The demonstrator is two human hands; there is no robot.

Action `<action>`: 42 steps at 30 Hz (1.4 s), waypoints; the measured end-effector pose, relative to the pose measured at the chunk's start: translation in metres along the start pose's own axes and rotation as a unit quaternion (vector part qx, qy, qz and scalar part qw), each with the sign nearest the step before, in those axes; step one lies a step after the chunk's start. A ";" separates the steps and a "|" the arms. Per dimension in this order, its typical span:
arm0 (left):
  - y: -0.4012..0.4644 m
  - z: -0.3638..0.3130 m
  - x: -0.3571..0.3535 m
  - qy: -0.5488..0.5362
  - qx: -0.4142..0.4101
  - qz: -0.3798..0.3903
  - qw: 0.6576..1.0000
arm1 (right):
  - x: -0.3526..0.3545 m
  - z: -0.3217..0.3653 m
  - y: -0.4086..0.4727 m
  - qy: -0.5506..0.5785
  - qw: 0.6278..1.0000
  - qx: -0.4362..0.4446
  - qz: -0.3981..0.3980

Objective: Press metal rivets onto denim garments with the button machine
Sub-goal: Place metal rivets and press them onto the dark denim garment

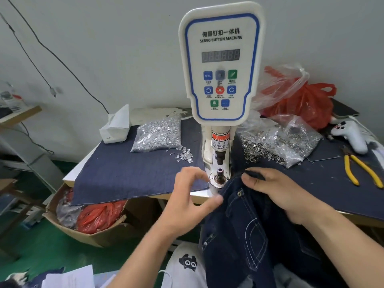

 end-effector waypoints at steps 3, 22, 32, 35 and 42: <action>-0.018 -0.012 -0.021 0.048 -0.059 -0.017 0.997 | 0.005 -0.002 0.003 0.055 0.998 -0.019 -0.019; -0.033 0.015 -0.071 -0.052 0.113 0.119 0.985 | 0.005 -0.005 0.002 0.004 0.999 -0.034 -0.012; 0.000 0.023 -0.029 -0.146 0.145 0.030 0.978 | 0.049 -0.003 0.045 -0.458 0.882 0.061 -0.095; 0.009 0.029 -0.024 -0.111 0.153 0.037 0.981 | 0.074 0.015 0.067 -0.509 0.820 0.119 -0.232; 0.043 0.055 0.003 0.142 0.109 -0.016 0.984 | 0.059 0.005 0.092 -0.592 0.755 0.155 -0.236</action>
Point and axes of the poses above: each hand's wrist, its own y-axis towards the middle knuckle, its own x-axis out of the back of the hand, z = x × y, the point moved 10 cm from there along y, towards the middle knuckle, and after that the axes turned 15 degrees about -z, right-handed, at the moved point
